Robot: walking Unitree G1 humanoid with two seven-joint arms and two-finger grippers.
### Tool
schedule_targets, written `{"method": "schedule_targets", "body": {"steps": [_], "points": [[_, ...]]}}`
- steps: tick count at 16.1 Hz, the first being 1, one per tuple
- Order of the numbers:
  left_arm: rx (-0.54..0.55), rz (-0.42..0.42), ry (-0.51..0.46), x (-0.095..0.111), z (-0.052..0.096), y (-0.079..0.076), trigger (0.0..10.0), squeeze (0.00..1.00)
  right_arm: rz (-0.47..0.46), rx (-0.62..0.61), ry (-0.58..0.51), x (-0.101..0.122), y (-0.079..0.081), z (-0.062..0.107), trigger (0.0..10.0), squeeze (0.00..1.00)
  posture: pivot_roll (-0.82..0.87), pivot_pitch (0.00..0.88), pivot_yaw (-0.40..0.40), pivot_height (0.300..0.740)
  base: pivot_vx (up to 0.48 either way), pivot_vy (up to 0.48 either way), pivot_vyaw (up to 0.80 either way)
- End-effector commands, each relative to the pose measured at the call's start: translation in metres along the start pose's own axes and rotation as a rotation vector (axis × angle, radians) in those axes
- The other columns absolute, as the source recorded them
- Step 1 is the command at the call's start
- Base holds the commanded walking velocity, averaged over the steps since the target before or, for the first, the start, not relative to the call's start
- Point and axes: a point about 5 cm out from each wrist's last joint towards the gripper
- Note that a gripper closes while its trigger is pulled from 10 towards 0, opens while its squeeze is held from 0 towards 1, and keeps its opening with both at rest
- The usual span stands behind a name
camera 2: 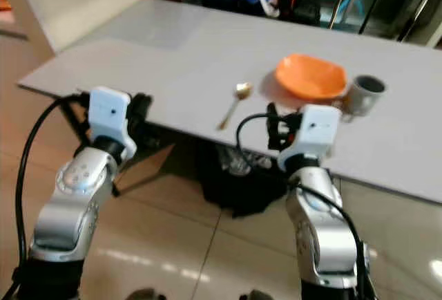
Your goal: Setting the table
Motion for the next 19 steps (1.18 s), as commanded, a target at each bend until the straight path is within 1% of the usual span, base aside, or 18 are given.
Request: {"method": "schedule_targets", "body": {"steps": [1, 3, 6, 7, 8, 9, 10, 19], "points": [[0.011, -0.005, -0.010, 0.005, 0.000, 0.003, 10.0, 1.00, -0.004, 0.010, -0.019, 0.003, 0.003, -0.003, 10.0, 1.00, 0.03, 0.019, -0.023, 0.740, 0.000, 0.480, 0.00], [0.024, -0.019, -0.009, 0.006, 0.000, 0.005, 10.0, 1.00, 0.006, 0.020, -0.019, 0.002, 0.005, -0.005, 10.0, 1.00, 0.03, 0.008, -0.025, 0.740, 0.000, 0.480, 0.00], [0.039, -0.022, -0.012, 0.009, 0.000, 0.009, 10.0, 1.00, 0.007, 0.034, 0.017, -0.003, 0.010, -0.008, 10.0, 1.00, 0.03, 0.005, -0.024, 0.740, 0.000, 0.480, 0.00], [0.056, -0.033, -0.017, 0.010, 0.000, 0.011, 10.0, 1.00, -0.004, 0.031, 0.021, -0.004, 0.010, -0.009, 10.0, 1.00, 0.04, 0.000, -0.028, 0.740, 0.000, 0.480, -0.76], [0.071, -0.044, -0.017, 0.011, -0.001, 0.013, 10.0, 0.97, -0.002, 0.034, 0.022, -0.004, 0.011, -0.010, 10.0, 0.00, 0.04, 0.000, -0.031, 0.740, 0.000, 0.480, -0.76], [0.085, -0.044, -0.015, 0.010, -0.001, 0.015, 10.0, 0.18, 0.001, 0.039, 0.021, -0.004, 0.012, -0.012, 10.0, 0.00, 0.04, 0.000, -0.033, 0.740, 0.000, 0.480, -0.76], [0.095, -0.051, -0.015, 0.011, -0.001, 0.017, 10.0, 0.00, 0.002, 0.040, 0.021, -0.004, 0.012, -0.013, 10.0, 0.00, 0.04, 0.000, -0.034, 0.740, 0.000, 0.480, -0.76], [0.133, -0.064, -0.014, 0.013, -0.002, 0.024, 10.0, 0.00, 0.024, 0.066, 0.028, -0.005, 0.016, -0.018, 10.0, 0.00, 0.05, 0.000, -0.038, 0.740, 0.000, 0.480, -0.76]]}}
Point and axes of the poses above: a point about 5 cm out from each wrist's last joint towards the gripper, its own z axis pointing back from the gripper into the wrist, its own x axis along the axis of the wrist's last joint, y = z × x, and after that the axes turned 13 degrees about z, right-handed
